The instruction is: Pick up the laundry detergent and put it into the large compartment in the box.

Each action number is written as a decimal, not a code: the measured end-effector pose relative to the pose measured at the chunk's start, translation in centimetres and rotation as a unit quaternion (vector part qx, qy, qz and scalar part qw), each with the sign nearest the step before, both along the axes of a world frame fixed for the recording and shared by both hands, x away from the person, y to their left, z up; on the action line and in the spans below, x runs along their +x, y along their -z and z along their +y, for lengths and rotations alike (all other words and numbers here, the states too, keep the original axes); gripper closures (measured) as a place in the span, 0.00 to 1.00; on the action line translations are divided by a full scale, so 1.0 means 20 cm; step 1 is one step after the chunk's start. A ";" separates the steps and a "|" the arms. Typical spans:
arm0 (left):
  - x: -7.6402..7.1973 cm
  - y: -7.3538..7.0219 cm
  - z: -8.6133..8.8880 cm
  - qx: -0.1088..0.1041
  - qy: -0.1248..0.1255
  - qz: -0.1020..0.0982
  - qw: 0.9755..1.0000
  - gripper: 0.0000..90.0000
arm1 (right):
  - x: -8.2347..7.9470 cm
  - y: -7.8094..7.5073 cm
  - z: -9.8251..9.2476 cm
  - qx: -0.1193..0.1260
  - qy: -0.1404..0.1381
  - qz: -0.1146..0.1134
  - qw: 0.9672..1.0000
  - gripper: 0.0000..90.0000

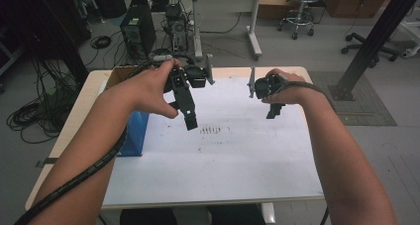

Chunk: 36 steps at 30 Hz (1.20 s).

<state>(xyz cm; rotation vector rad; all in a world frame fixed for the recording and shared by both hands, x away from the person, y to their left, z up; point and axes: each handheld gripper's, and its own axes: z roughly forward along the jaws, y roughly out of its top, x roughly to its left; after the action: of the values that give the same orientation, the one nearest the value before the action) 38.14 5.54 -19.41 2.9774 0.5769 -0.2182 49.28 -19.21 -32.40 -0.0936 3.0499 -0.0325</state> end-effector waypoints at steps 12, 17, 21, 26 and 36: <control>-0.01 0.01 0.01 -0.006 0.006 0.000 1.000 0.00 | 0.00 -0.01 0.02 -0.004 -0.006 -0.001 1.000 0.07; -0.01 -0.01 0.02 -0.005 0.004 0.000 1.000 0.00 | -0.01 -0.01 0.02 -0.004 -0.007 -0.001 1.000 0.07; -0.01 -0.01 0.02 -0.006 0.002 -0.001 1.000 0.00 | -0.01 -0.02 0.02 -0.005 -0.008 -0.001 1.000 0.07; -0.01 -0.01 0.02 -0.007 0.004 0.000 1.000 0.00 | -0.01 -0.02 0.02 -0.005 -0.008 -0.002 1.000 0.07; -0.01 0.00 0.02 -0.010 0.003 0.002 1.000 0.00 | -0.02 -0.02 0.02 -0.006 -0.008 -0.002 1.000 0.07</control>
<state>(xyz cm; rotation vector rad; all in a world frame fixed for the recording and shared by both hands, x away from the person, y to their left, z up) 37.96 6.01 -19.35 2.9604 0.5627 -0.2286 48.95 -18.86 -32.05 -0.1186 3.0444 -0.0492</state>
